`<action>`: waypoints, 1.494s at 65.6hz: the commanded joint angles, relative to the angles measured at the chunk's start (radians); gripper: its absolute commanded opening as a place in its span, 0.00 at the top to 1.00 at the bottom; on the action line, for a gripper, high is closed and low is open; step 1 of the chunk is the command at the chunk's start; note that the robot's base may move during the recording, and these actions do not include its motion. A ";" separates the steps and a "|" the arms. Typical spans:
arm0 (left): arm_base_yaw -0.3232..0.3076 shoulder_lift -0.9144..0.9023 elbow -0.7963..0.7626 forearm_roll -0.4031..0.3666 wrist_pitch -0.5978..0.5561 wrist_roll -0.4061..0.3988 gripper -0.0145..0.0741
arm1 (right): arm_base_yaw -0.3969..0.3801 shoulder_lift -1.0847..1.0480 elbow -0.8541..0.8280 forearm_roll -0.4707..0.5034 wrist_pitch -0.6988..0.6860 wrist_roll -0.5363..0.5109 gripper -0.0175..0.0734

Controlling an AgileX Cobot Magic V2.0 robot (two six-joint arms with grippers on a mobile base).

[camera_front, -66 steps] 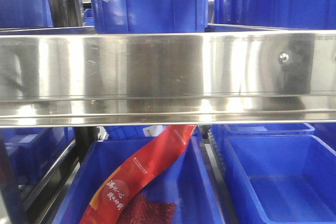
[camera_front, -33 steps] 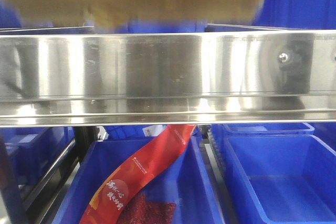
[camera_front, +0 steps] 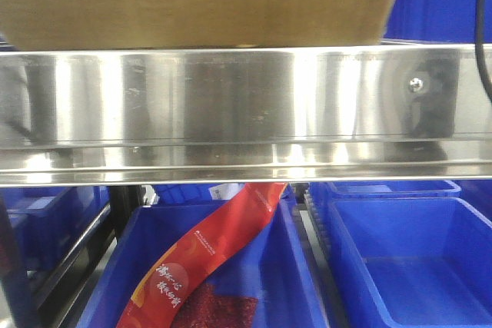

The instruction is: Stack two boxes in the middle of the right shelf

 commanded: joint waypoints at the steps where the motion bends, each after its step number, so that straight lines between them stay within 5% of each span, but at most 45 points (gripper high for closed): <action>1: -0.003 -0.002 -0.011 -0.006 -0.042 0.003 0.37 | 0.003 -0.004 -0.012 0.002 -0.051 0.002 0.46; 8: -0.003 -0.002 -0.013 -0.006 -0.051 0.003 0.36 | 0.003 -0.006 -0.012 -0.005 -0.055 0.000 0.34; 33: -0.003 -0.067 -0.013 -0.007 -0.051 0.023 0.36 | 0.003 -0.087 -0.012 -0.013 -0.024 -0.069 0.36; 41: -0.003 -0.091 -0.013 -0.030 -0.049 0.078 0.49 | 0.003 -0.109 -0.012 -0.013 0.008 -0.114 0.57; 50: -0.003 -0.113 -0.009 -0.137 -0.039 0.169 0.87 | 0.001 -0.132 -0.007 -0.013 0.017 -0.139 0.97; 54: -0.003 -0.121 0.010 -0.172 -0.059 0.189 0.96 | -0.003 -0.142 0.001 -0.013 0.014 -0.157 0.99; 82: -0.001 -0.487 0.620 -0.219 -0.609 0.197 0.96 | -0.146 -0.464 0.500 0.040 -0.474 -0.195 0.99; 98: 0.137 -0.769 0.968 -0.237 -0.867 0.070 0.96 | -0.220 -0.754 0.877 0.042 -0.716 -0.181 0.99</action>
